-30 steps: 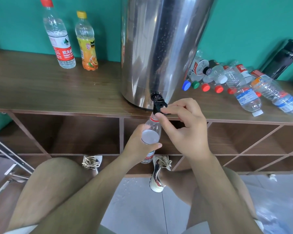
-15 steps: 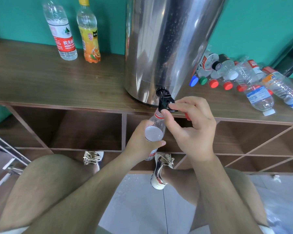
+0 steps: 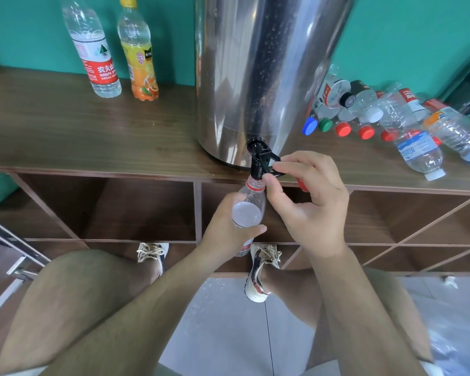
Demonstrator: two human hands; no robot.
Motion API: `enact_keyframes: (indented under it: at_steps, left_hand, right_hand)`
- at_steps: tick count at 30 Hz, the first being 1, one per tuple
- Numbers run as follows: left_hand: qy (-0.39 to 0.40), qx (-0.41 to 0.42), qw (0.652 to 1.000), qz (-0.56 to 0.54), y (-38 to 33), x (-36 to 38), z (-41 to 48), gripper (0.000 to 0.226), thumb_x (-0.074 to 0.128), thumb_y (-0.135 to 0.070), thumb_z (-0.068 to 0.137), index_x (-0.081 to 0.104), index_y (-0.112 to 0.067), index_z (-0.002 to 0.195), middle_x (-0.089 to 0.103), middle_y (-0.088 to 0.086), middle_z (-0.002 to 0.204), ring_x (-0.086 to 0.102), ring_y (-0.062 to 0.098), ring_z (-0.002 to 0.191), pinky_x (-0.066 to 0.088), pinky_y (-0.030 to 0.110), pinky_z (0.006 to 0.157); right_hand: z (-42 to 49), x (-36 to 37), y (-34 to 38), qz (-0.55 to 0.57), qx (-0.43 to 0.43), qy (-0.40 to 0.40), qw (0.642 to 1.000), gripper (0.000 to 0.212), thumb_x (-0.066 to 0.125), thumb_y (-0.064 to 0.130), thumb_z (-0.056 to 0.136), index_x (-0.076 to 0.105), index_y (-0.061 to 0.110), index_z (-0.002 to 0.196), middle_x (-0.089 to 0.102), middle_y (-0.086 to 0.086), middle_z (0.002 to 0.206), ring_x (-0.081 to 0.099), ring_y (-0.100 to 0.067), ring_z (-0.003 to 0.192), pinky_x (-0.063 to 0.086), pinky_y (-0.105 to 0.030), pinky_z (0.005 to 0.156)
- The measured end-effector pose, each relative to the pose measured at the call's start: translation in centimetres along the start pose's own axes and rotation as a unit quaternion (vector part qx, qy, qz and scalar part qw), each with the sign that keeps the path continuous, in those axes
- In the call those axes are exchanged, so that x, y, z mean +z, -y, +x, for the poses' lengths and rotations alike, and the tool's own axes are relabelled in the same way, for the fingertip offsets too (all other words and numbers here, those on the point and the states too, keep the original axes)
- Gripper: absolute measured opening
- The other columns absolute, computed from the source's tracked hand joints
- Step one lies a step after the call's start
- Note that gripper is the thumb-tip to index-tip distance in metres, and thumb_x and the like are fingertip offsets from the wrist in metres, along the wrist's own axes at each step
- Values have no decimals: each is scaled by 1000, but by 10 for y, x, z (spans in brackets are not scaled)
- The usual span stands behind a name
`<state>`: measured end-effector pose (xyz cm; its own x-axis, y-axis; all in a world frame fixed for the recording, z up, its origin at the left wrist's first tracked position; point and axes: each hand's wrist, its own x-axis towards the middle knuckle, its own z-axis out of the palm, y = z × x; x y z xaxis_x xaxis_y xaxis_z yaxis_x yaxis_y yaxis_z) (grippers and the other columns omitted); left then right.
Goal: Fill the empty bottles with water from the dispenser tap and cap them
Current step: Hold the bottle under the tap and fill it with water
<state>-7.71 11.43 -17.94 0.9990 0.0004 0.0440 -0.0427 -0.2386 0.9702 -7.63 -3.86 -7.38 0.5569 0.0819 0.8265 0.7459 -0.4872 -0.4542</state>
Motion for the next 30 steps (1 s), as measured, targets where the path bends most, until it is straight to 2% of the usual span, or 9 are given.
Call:
enact_keyframes:
  at_steps: [5, 9, 12, 17, 19, 22, 25, 28, 30]
  left_hand:
    - [-6, 2, 1000, -4, -1, 1, 1, 72, 92, -32, 73, 51, -36, 132, 57, -20, 122, 58, 6, 118, 53, 31, 98]
    - [-2, -18, 1000, -3, -3, 0, -1, 71, 91, -31, 75, 46, -40, 130, 55, -20, 121, 56, 7, 118, 50, 21, 90]
    - [-2, -26, 1000, 0, -3, -1, -1, 74, 91, -33, 75, 44, -43, 132, 53, -23, 122, 54, 6, 119, 50, 23, 92]
    - [-1, -30, 1000, 4, -3, -2, -2, 75, 90, -35, 76, 43, -43, 134, 52, -25, 122, 53, 6, 120, 52, 26, 95]
    - [0, -30, 1000, -5, -5, -2, -2, 73, 90, -32, 77, 44, -42, 134, 52, -23, 122, 54, 6, 120, 50, 23, 92]
    - [5, -32, 999, -13, -5, -3, -2, 72, 89, -31, 78, 44, -40, 134, 53, -22, 123, 54, 7, 119, 49, 21, 89]
    - [12, -36, 999, -14, -6, -1, -2, 74, 89, -33, 77, 43, -40, 135, 53, -20, 124, 54, 9, 120, 50, 23, 90]
    - [17, -38, 999, -31, -7, -1, -2, 72, 90, -29, 77, 45, -40, 132, 54, -20, 123, 54, 10, 120, 51, 25, 92]
    - [23, -41, 998, -44, -9, -1, -3, 70, 90, -26, 77, 47, -40, 131, 55, -18, 122, 55, 9, 119, 51, 22, 90]
  right_hand:
    - [1, -5, 4, 20, 11, 16, 1000, 24, 75, 18, 93, 70, 0, 108, 62, -5, 105, 59, -22, 91, 46, -28, 78]
    - [-1, -7, -2, 132, 96, -38, 986, 21, 43, 11, 91, 49, 16, 110, 50, -15, 106, 47, -34, 85, 40, -42, 78]
    - [1, -12, -18, 139, 183, -59, 971, 21, 37, 18, 92, 43, 29, 109, 47, -13, 105, 45, -32, 88, 38, -47, 80]
    - [5, -19, -35, 85, 260, 3, 962, 15, 41, 20, 100, 38, 33, 107, 44, -2, 105, 45, -16, 94, 41, -34, 89]
    - [9, -19, -40, 67, 274, 31, 959, 8, 42, 26, 106, 37, 33, 104, 46, -2, 100, 47, -13, 86, 41, -29, 83]
    - [13, -18, -49, -37, 296, 96, 950, 15, 46, 30, 110, 42, 23, 98, 46, 2, 89, 43, -3, 72, 35, -20, 71]
    - [28, -17, -61, -151, 313, 168, 923, 17, 47, 26, 109, 47, 10, 104, 50, -5, 104, 43, -11, 85, 32, -26, 76]
    - [45, -16, -74, -227, 342, 246, 878, 17, 45, 21, 107, 47, 10, 120, 47, -6, 115, 47, -22, 97, 37, -33, 82]
    - [48, -17, -83, -224, 312, 271, 883, 22, 47, 17, 107, 47, 3, 125, 46, -11, 122, 49, -26, 101, 36, -28, 82]
